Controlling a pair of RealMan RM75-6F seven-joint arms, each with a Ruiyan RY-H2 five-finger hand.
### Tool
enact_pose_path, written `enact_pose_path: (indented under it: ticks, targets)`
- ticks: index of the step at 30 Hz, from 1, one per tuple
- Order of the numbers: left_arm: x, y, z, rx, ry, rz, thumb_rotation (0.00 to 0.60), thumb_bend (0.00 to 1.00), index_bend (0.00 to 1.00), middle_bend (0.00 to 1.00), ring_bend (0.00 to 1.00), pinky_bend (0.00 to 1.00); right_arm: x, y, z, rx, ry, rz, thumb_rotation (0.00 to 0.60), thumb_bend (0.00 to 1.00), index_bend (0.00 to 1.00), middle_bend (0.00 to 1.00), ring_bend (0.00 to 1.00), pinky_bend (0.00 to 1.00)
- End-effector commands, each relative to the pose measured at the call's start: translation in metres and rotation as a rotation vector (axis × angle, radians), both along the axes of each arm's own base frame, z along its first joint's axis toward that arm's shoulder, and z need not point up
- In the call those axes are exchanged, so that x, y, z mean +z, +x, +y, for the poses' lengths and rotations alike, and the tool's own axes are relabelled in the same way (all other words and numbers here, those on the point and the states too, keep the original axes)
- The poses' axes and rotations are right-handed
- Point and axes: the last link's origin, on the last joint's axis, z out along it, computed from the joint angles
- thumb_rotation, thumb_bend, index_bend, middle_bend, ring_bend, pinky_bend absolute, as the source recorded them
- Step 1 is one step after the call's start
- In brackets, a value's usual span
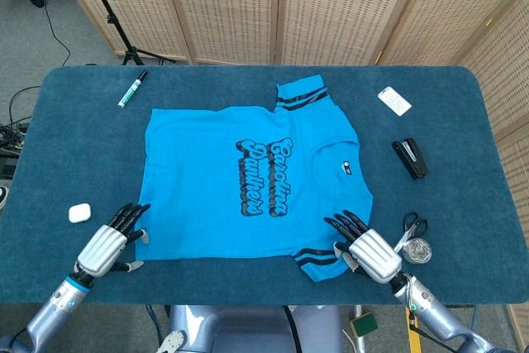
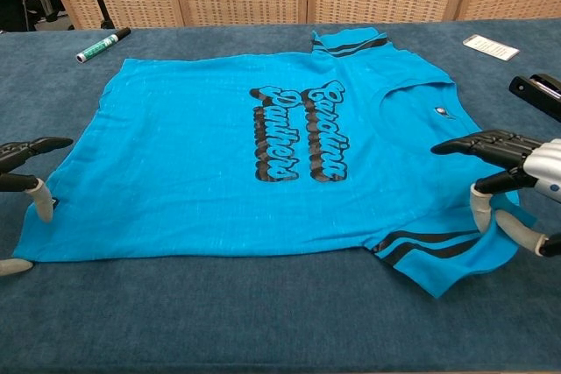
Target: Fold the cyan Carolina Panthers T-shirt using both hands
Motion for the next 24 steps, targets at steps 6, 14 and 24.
enact_pose_path:
  ticks: [6,14,24]
  targets:
    - [0.0007,0.0003,0.0024,0.000,0.002,0.006,0.600,0.17,0.52,0.00,0.00,0.00,0.0001,0.0001,-0.0003,-0.002,-0.002,0.000,0.600,0.67,0.68,0.08,0.00,0.00]
    - [-0.0012,-0.0001,0.0027,0.007,-0.011,0.025,0.600,0.29,0.55,0.00,0.00,0.00,0.0008,0.0002,-0.0008,-0.003,-0.004,-0.002,0.600,0.67,0.68,0.08,0.00,0.00]
    - [-0.0030,0.0019,0.0007,0.007,-0.022,0.024,0.600,0.35,0.64,0.00,0.00,0.00,0.0011,-0.0001,-0.0013,-0.005,-0.005,-0.004,0.600,0.67,0.68,0.08,0.00,0.00]
